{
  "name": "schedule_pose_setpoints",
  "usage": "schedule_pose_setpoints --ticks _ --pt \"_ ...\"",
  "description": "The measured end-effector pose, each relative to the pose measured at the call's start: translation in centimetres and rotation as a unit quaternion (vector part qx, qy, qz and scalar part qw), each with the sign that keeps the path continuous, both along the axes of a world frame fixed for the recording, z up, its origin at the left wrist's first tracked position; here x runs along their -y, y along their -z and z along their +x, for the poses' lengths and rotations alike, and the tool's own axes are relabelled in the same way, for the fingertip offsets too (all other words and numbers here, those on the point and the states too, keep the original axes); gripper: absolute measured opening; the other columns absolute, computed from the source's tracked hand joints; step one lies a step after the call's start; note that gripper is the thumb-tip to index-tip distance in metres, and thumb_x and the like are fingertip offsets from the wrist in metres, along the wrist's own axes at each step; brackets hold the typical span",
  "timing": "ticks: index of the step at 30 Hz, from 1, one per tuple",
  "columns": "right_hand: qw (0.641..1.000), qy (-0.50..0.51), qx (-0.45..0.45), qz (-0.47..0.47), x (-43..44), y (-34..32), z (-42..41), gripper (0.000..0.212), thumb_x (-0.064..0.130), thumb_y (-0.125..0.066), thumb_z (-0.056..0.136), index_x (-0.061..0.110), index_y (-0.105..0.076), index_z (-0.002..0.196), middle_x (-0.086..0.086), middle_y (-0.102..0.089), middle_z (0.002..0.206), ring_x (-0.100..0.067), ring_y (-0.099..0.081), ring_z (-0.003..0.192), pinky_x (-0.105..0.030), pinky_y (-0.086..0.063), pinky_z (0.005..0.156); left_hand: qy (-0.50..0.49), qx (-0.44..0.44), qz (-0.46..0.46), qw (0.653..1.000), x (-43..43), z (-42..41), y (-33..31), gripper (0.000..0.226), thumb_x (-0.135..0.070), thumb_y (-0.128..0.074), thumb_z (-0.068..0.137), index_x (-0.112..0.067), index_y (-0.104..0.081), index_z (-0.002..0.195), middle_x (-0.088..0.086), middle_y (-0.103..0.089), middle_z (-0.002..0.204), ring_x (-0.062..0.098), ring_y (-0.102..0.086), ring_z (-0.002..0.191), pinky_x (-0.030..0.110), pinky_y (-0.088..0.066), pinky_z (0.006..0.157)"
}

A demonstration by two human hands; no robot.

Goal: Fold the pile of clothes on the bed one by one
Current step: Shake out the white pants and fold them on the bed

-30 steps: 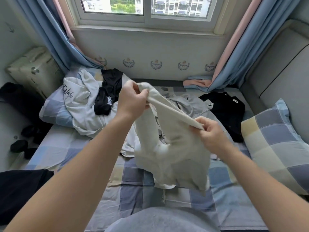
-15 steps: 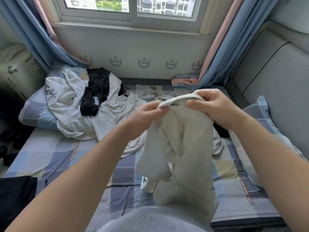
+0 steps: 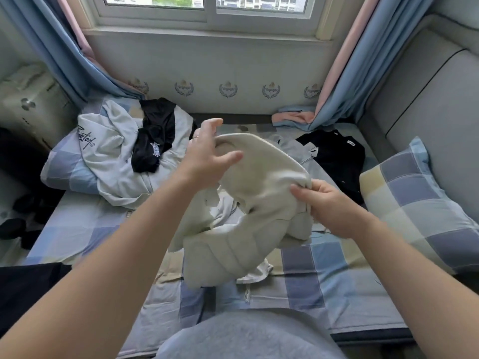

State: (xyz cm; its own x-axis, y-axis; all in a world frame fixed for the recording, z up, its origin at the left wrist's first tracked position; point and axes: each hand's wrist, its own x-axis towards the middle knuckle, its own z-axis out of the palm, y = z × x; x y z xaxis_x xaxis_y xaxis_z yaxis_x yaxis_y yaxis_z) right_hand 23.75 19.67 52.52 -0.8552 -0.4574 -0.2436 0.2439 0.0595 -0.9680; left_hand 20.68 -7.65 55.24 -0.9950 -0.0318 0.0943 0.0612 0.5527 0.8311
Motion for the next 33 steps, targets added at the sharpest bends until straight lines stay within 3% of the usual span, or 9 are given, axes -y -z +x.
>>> schedule_pose_setpoints --ticks 3,5,8,15,21,24,27,30,33 --pt "0.997 0.026 -0.028 -0.072 1.0 -3.1 -0.8 0.044 0.039 -0.067 0.086 0.003 -0.069 0.111 -0.013 -0.072 0.099 -0.022 -0.07 0.088 -0.032 -0.059 0.077 0.208 0.105 -0.026 0.972 -1.1 1.8 1.0 0.057 -0.039 -0.081 0.082 -0.027 -0.057 0.133 -0.019 -0.054 0.133 0.001 -0.049 0.125 0.028 -0.038 0.108" --pt "0.995 0.026 -0.053 -0.085 1.5 -4.8 -1.2 0.035 0.037 -0.062 0.089 0.005 -0.068 0.103 -0.009 -0.072 0.089 -0.019 -0.07 0.081 -0.03 -0.058 0.072 0.28 0.168 0.052 0.944 -2.7 2.9 2.3 0.038 -0.017 -0.077 0.089 -0.008 -0.063 0.124 -0.002 -0.066 0.125 0.009 -0.061 0.116 0.03 -0.049 0.102" --pt "0.992 0.035 -0.07 -0.1 1.4 -6.4 -2.1 0.026 0.033 -0.057 0.092 0.012 -0.072 0.093 -0.004 -0.073 0.082 -0.016 -0.071 0.076 -0.028 -0.058 0.069 0.218 0.129 0.145 0.957 -4.2 3.8 3.6 0.016 0.0 -0.066 0.094 0.012 -0.059 0.103 0.021 -0.064 0.098 0.02 -0.06 0.09 0.038 -0.053 0.084" --pt "0.987 0.065 -0.129 0.07 -1.3 -6.6 -3.9 0.028 0.043 -0.064 0.094 0.019 -0.076 0.093 0.0 -0.074 0.084 -0.012 -0.069 0.074 -0.026 -0.055 0.065 0.08 0.01 0.146 0.986 -2.2 2.6 2.2 0.021 -0.01 -0.058 0.101 -0.013 -0.051 0.081 -0.004 -0.039 0.058 0.009 -0.03 0.051 0.026 -0.023 0.047" --pt "0.914 0.172 -0.188 0.317 -1.4 -1.8 -5.1 0.019 0.028 -0.075 0.089 0.015 -0.065 0.099 0.0 -0.064 0.09 -0.017 -0.061 0.082 -0.031 -0.048 0.073 0.057 -0.037 0.145 0.987 -3.1 1.8 -0.6 0.023 -0.023 -0.057 0.101 -0.021 -0.051 0.079 -0.011 -0.039 0.053 0.012 -0.034 0.05 0.023 -0.03 0.046" --pt "0.879 0.238 -0.321 0.259 1.1 -0.2 -2.1 0.034 0.039 -0.068 0.09 0.022 -0.054 0.116 0.003 -0.056 0.116 -0.017 -0.058 0.109 -0.03 -0.047 0.092 0.042 -0.005 0.229 0.973 -4.3 2.1 -1.2 0.022 -0.018 -0.056 0.101 -0.018 -0.055 0.079 0.003 -0.043 0.065 0.021 -0.038 0.063 0.036 -0.034 0.056" --pt "0.931 0.132 -0.286 0.185 4.8 2.7 2.3 0.058 0.06 -0.07 0.082 0.033 -0.048 0.128 0.014 -0.056 0.126 -0.007 -0.054 0.119 -0.022 -0.046 0.094 0.04 0.029 0.304 0.951 -5.3 2.6 -1.7 0.022 -0.015 -0.055 0.103 -0.016 -0.057 0.081 0.01 -0.049 0.074 0.024 -0.044 0.066 0.04 -0.038 0.061" --pt "0.949 0.097 -0.167 0.25 6.5 6.3 3.6 0.035 0.045 -0.071 0.088 0.026 -0.06 0.115 0.006 -0.069 0.11 -0.015 -0.065 0.104 -0.036 -0.055 0.084 0.036 0.039 0.339 0.939 -5.4 2.6 -2.5 0.023 -0.015 -0.056 0.103 -0.015 -0.057 0.08 0.011 -0.053 0.077 0.024 -0.05 0.067 0.038 -0.044 0.063" --pt "0.94 0.099 -0.176 0.274 5.5 7.0 2.5 0.026 0.03 -0.059 0.101 0.007 -0.064 0.091 -0.014 -0.066 0.076 -0.02 -0.058 0.068 -0.042 -0.048 0.066 -0.008 -0.012 0.266 0.964 -3.3 1.9 -3.0 0.022 -0.015 -0.058 0.101 -0.016 -0.056 0.078 0.012 -0.049 0.075 0.022 -0.044 0.066 0.034 -0.038 0.059"
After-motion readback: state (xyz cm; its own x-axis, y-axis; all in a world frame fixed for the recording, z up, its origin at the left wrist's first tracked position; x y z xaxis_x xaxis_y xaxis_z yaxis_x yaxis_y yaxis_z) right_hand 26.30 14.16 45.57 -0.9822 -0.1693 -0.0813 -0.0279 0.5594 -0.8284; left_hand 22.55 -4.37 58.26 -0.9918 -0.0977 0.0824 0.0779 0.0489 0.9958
